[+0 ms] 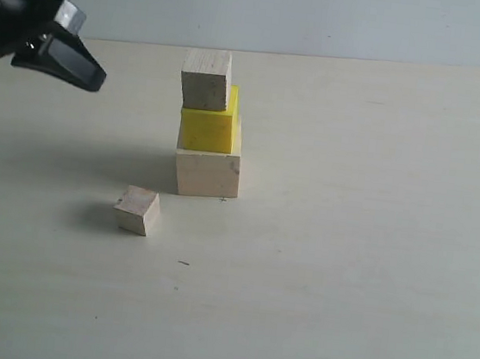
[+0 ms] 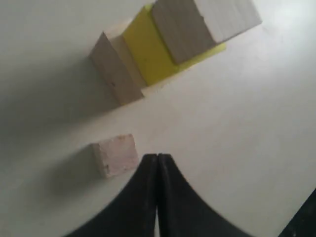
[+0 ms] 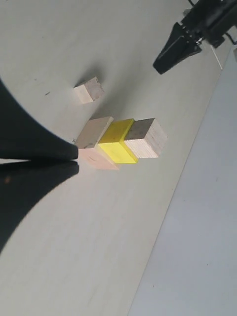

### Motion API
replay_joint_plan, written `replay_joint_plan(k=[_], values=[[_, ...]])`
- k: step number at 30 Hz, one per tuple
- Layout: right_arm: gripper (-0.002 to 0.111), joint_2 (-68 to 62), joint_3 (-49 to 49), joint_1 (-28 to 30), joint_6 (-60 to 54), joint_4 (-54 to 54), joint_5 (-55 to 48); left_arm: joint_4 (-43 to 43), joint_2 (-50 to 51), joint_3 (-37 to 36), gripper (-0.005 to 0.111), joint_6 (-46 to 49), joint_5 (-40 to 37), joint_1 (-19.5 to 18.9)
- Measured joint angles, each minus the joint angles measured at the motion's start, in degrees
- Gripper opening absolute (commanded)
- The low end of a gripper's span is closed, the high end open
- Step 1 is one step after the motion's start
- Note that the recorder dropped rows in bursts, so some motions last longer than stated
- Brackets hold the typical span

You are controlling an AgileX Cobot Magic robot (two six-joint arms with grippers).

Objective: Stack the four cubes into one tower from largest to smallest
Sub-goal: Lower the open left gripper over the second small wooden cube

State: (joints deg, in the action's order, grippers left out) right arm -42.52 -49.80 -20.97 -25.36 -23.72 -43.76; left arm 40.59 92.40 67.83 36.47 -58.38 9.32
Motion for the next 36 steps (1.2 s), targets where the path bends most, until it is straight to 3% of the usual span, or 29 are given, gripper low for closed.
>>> replay_joint_plan(k=[6, 14, 19, 23, 31, 36], values=[[0.0, 0.0, 0.0, 0.0, 0.0, 0.0, 0.1, -8.4, 4.0, -2.3, 0.034, -11.5, 1.7, 5.3], [0.0, 0.0, 0.0, 0.0, 0.0, 0.0, 0.1, -20.2, 5.8, 0.4, 0.036, -27.1, 4.2, 11.9], [0.0, 0.0, 0.0, 0.0, 0.0, 0.0, 0.1, -23.6, 8.1, 2.7, 0.036, -31.6, 3.6, 13.2], [0.0, 0.0, 0.0, 0.0, -0.1, 0.0, 0.1, -24.6, 11.8, 3.3, 0.062, -32.9, 1.8, 13.3], [0.0, 0.0, 0.0, 0.0, -0.1, 0.0, 0.2, -24.5, 16.2, 3.3, 0.062, -32.5, 1.6, 13.4], [0.0, 0.0, 0.0, 0.0, -0.1, 0.0, 0.2, -24.7, 16.4, 3.3, 0.062, -33.6, 4.0, 16.8]])
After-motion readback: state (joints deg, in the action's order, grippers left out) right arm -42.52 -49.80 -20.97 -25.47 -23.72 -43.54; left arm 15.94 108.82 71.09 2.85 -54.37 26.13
